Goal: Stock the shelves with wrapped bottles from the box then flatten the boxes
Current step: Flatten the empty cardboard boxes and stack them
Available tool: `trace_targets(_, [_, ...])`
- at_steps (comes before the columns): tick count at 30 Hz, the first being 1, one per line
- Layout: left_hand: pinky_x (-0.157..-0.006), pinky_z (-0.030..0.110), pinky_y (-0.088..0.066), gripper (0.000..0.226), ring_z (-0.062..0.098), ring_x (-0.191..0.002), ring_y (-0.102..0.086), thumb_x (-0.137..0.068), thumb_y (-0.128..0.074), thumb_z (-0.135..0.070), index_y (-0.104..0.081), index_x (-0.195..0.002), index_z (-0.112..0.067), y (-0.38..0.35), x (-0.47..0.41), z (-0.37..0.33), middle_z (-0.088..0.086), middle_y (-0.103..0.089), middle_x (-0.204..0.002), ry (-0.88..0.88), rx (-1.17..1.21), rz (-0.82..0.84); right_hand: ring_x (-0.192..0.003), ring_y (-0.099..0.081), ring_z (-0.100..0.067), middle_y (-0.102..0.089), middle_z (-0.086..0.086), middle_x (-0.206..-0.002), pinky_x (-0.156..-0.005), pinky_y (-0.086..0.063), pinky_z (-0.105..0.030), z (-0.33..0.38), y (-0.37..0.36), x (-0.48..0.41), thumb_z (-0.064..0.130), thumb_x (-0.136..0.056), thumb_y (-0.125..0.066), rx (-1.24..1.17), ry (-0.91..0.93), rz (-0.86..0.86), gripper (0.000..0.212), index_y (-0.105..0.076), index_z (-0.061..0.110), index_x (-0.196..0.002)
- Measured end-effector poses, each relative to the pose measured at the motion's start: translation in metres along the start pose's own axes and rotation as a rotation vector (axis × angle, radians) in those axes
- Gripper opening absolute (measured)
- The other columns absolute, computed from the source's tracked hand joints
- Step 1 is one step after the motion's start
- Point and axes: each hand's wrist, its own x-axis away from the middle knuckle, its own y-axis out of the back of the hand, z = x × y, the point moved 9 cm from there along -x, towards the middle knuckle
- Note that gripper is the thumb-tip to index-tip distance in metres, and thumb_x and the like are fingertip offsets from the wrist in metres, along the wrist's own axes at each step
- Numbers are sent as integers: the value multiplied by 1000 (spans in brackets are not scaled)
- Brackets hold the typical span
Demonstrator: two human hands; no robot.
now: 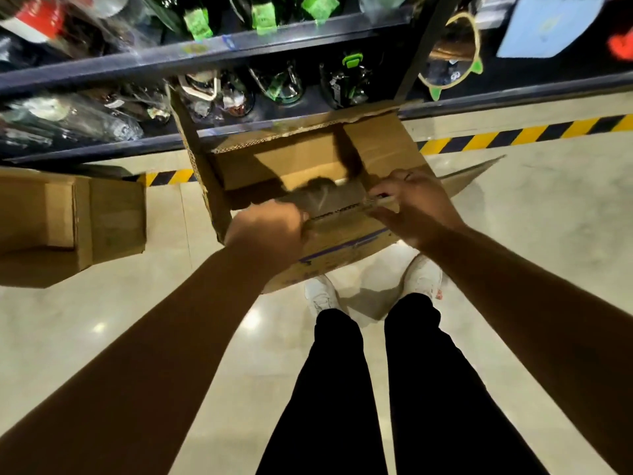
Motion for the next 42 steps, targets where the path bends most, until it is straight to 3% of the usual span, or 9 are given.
trace_targets(4, [-71,30,-42,36,28,-94,-65,-99,-52,-48,-70,-119,-24,-11,14,22,6,-72,-101,33,122,45,-104,-61,-37,-71,-16,-107,-97,-39,-46,-56,22,1,31,-83,-76,317,-60,72,29,-72,14,-107])
trace_targets(8, [-71,29,-41,31,24,-97,-67,-98,-55,-42,-69,-122,-28,-26,17,38,3,-74,-110,106,206,113,-86,-64,-33,-73,-8,-89,-84,-41,-39,-49,23,3,30,-82,-77,233,-44,79,15,-75,16,-87])
trace_targets(16, [-102,40,-43,53,24,-121,-56,-88,-66,-53,-54,-137,-36,-45,-12,-13,0,-63,-131,59,248,77,-100,-60,-27,-67,-3,-102,-84,-46,-32,-37,-27,31,51,-93,-56,320,-194,211,33,-69,23,-104])
trace_targets(24, [-97,40,-33,18,20,-102,-60,-98,-54,-45,-66,-107,-35,-78,-15,-23,-7,-71,-105,52,217,-9,-53,-56,-3,-59,-2,-78,-51,-40,-9,-74,-63,37,30,-101,-53,-462,-531,542,25,-62,15,-83])
trace_targets(29, [-98,42,-33,19,25,-102,-62,-97,-60,-39,-72,-109,-30,-79,-2,-18,-1,-74,-104,33,281,-138,-94,-60,-15,-59,-2,-98,-95,-49,-30,-109,-135,16,17,-78,-72,-543,-658,687,17,-60,27,-85])
trace_targets(32, [-97,43,-32,19,29,-100,-62,-96,-62,-37,-73,-109,-29,-82,1,-10,2,-74,-103,15,295,-167,-99,-65,-29,-64,-4,-111,-84,-57,-43,-130,-186,1,48,-53,-84,-274,-425,710,54,-63,41,-102])
trace_targets(34, [-94,45,-34,17,30,-94,-64,-93,-68,-33,-76,-106,-26,-83,6,-7,3,-75,-97,-20,300,-214,-119,-57,-25,-59,2,-126,-96,-48,-38,-114,-210,4,61,-67,-70,23,-137,887,51,-62,43,-113])
trace_targets(38, [-86,45,-39,11,31,-78,-66,-87,-76,-25,-78,-97,-20,-91,15,-4,6,-75,-84,-81,276,-261,-139,-33,-27,-45,4,-144,-110,-33,-52,-96,-221,7,29,-90,-66,647,371,895,51,-50,36,-138])
trace_targets(42, [-85,45,-41,14,32,-76,-67,-89,-71,-28,-77,-96,-18,-90,15,-9,6,-75,-83,-87,276,-305,-132,-36,-29,-50,8,-134,-111,-28,-54,-78,-201,8,29,-84,-71,754,526,768,48,-55,37,-129])
